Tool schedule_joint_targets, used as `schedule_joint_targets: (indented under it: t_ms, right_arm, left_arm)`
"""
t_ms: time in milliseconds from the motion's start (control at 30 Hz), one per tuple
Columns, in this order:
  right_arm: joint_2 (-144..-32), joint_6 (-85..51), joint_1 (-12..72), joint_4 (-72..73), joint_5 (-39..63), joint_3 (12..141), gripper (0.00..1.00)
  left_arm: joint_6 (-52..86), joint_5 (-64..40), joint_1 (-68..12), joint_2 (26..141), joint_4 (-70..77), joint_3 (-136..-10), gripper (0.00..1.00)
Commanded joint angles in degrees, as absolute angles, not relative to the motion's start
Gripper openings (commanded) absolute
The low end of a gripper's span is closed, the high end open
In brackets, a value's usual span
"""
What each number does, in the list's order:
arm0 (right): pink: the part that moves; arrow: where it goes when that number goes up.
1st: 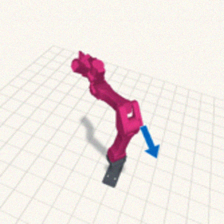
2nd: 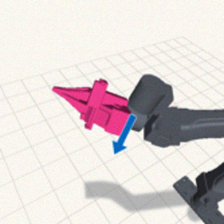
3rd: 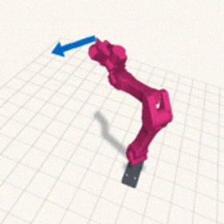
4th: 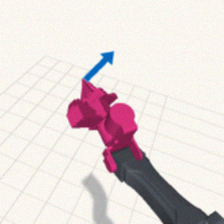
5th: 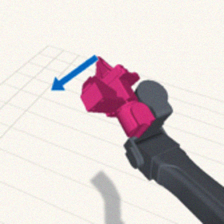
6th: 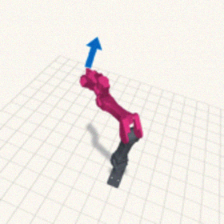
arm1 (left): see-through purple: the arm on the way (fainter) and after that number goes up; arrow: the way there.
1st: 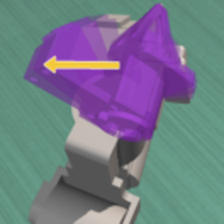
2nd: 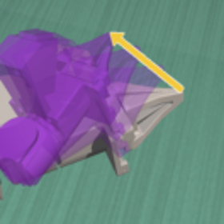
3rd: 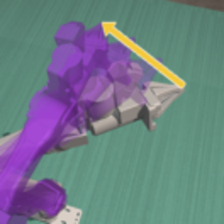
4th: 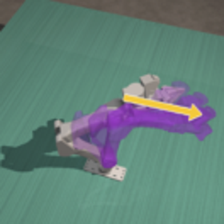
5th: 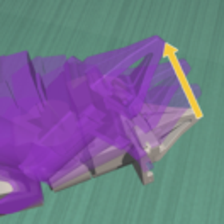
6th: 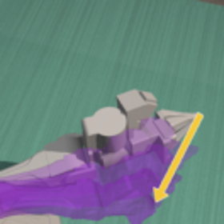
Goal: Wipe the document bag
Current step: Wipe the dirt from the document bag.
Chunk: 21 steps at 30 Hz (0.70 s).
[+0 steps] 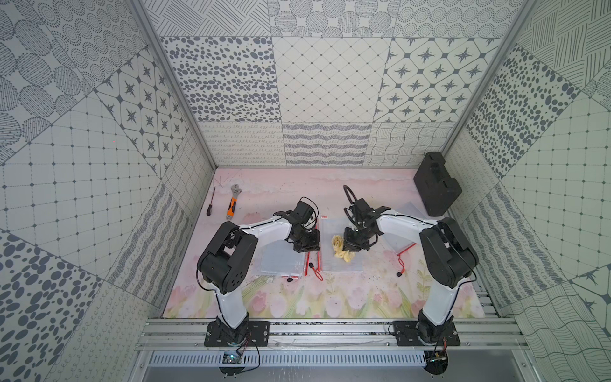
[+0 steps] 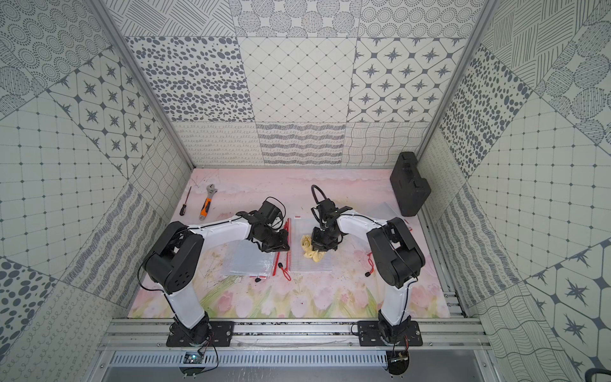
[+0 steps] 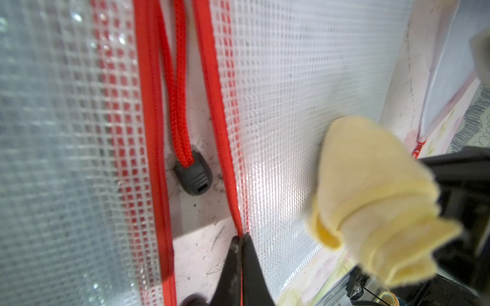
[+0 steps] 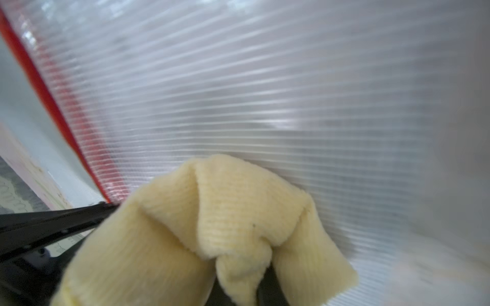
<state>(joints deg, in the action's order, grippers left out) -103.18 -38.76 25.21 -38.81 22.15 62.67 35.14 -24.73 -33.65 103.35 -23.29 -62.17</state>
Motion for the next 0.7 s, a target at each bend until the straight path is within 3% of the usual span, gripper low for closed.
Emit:
schedule_joint_targets:
  t_ms: [0, 167, 400, 533, 667]
  right_arm:
    - [-100.09, -34.85, 18.73, -43.54, 17.57, 56.21, 0.0]
    - [-99.31, -36.98, 22.99, -43.53, 17.8, 60.71, 0.0]
    - [-112.78, -40.5, 35.19, -42.27, 20.37, 79.79, 0.0]
    - [-117.03, -40.85, 34.6, -40.39, 22.08, 81.88, 0.0]
    - [-114.79, -38.54, 28.53, -40.72, 20.52, 75.71, 0.0]
  left_arm:
    - [34.18, -23.77, -33.2, 103.05, -23.73, -62.23, 0.0]
    - [33.96, -24.57, -33.14, 103.15, -24.36, -63.3, 0.0]
    - [34.55, -24.51, -33.21, 103.1, -25.14, -64.47, 0.0]
    - [34.59, -24.35, -33.15, 102.62, -25.49, -64.87, 0.0]
    - [33.97, -23.81, -33.2, 101.89, -27.0, -65.13, 0.0]
